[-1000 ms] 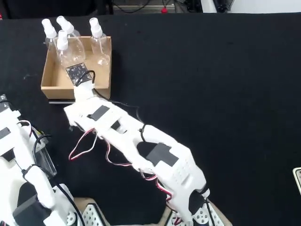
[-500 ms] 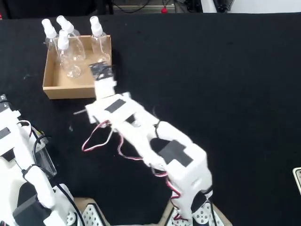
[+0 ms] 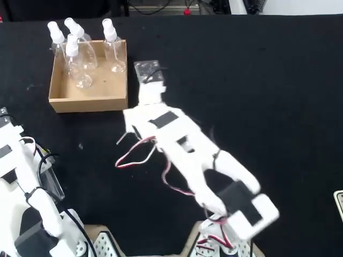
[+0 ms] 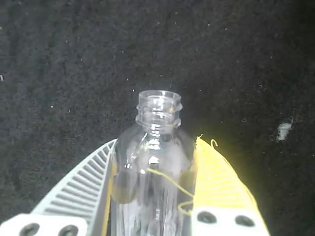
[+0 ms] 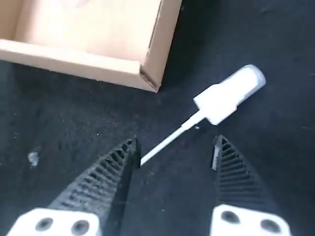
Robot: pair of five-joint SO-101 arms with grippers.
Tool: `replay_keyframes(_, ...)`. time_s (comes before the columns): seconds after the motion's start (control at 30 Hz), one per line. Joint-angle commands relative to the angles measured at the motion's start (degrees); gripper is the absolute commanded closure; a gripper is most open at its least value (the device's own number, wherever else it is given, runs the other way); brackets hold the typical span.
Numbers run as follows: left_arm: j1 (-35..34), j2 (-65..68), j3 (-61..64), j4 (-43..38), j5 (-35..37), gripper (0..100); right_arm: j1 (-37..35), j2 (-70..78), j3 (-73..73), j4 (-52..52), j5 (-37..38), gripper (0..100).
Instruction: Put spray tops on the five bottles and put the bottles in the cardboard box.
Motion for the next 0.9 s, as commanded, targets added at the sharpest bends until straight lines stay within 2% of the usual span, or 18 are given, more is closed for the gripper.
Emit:
replay_keyframes(0.0, -0.4, -1.4, -2.3, -0.9, 0.1, 95, 6.4, -7.5, 0.4, -0.1, -0.8, 76.2)
replay_keyframes(0.1, -0.4, -1.4, -2.3, -0.9, 0.1, 95, 10.4, -6.2, 0.0, -0.1, -8.4, 76.2)
replay_keyframes(0.2, -0.4, -1.4, -2.3, -0.9, 0.1, 95, 10.3, -2.2, -2.9, -0.1, -14.2, 76.2)
replay_keyframes(0.4, -0.4, -1.4, -2.3, -0.9, 0.1, 95, 5.0, 7.8, -12.7, 0.3, -18.9, 76.1)
replay_keyframes(0.7, -0.4, -1.4, -2.9, -0.9, 0.1, 95, 4.9, 21.3, -25.8, 0.7, -25.0, 76.1)
replay_keyframes(0.87, -0.4, -1.4, -2.9, -0.9, 0.1, 95, 4.7, 25.5, -32.1, 8.8, -25.0, 76.1)
